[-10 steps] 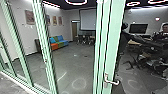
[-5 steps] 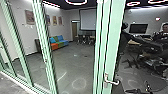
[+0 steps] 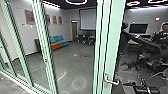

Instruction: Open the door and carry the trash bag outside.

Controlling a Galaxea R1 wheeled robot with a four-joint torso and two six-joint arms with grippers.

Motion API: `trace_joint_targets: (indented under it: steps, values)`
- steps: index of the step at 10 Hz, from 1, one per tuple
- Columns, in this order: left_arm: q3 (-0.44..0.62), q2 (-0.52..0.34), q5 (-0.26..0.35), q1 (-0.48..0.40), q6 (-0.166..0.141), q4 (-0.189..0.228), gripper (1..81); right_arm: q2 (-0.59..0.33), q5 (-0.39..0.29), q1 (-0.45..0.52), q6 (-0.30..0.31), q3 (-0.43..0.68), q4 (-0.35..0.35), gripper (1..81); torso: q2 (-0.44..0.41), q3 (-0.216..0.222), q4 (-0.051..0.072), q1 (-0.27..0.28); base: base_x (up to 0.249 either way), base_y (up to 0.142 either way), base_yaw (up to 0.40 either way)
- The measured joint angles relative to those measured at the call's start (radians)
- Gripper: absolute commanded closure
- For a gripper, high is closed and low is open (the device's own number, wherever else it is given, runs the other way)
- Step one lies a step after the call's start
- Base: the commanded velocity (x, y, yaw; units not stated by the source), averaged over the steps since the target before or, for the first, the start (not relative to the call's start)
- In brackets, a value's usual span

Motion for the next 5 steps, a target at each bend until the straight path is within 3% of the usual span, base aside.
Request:
trace_joint_targets:
  steps: [5]
  values:
    - [0.0, -0.001, -0.001, 0.0, -0.003, -0.001, 81.1, 0.161, -0.113, 0.083, 0.116, -0.208, -0.005, 1.0, 0.0, -0.001, 0.0, 0.0, 0.0, 0.0, 0.0]
